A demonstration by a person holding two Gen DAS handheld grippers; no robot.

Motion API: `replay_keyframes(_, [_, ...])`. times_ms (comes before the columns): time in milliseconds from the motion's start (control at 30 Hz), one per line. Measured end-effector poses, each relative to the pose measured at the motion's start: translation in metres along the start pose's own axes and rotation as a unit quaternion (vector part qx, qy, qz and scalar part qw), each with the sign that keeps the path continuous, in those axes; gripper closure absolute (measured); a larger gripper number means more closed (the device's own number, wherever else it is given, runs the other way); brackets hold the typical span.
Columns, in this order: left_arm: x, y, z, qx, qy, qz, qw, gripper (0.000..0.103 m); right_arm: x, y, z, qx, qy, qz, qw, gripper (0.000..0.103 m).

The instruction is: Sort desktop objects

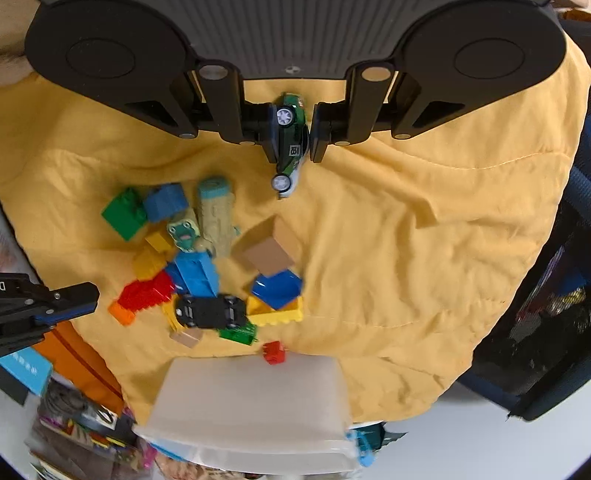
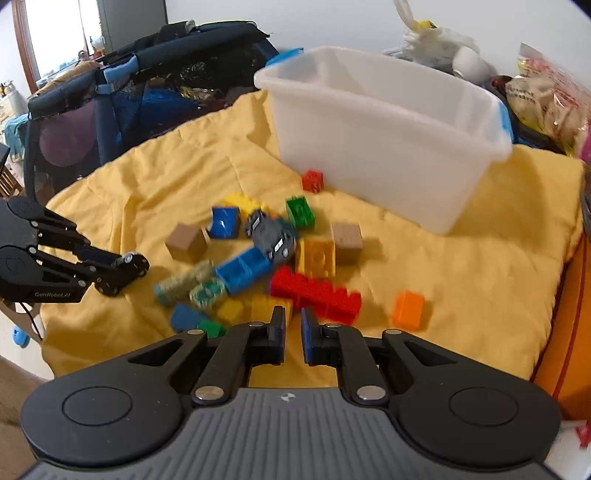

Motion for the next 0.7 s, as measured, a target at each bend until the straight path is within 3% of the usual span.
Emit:
replay_keyframes(133, [0.001,-0.005,0.019,0.026,-0.057,0.003,0.9980,0.080,0.001,0.001,-0.010,-0.011,0.021,0.004,1.000,0.089])
replay_keyframes(233, [-0.001,0.003,0.042,0.030,-0.113,0.019,0.9929,0.066,0.017,-0.004,-0.023,-0.011,0.046,0.021,0.999,0.083])
replay_keyframes(300, [-0.003,0.010,0.055,0.019,-0.135,0.029,0.9902,0.063,0.024,-0.010,-0.031,-0.003,0.060,0.030,0.998,0.079])
replay_keyframes(367, [-0.006,0.016,0.062,0.005,-0.140,0.035,0.9896,0.057,0.029,-0.017,-0.040,0.001,0.089,0.034,0.995,0.078])
replay_keyframes(500, [-0.004,0.023,0.052,0.004,-0.109,0.043,0.9931,0.057,0.031,-0.040,-0.049,0.000,0.141,0.027,0.990,0.078])
replay_keyframes(600, [-0.002,0.025,0.040,0.007,-0.073,0.049,0.9961,0.057,0.030,-0.057,-0.058,-0.012,0.209,0.027,0.977,0.078])
replay_keyframes(700, [-0.004,0.025,0.034,0.010,-0.061,0.046,0.9970,0.057,0.028,-0.075,-0.063,-0.018,0.239,0.020,0.971,0.078])
Point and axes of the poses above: each gripper's, at about its wrist camera, not at the fingertips, and y roughly against the way its jaws point, z to its right, x to its top, the point moved 7 cm from there along -y, roughly the way its jaws point, and after that the axes turned 12 degrees about z, right-handed, at the moved point
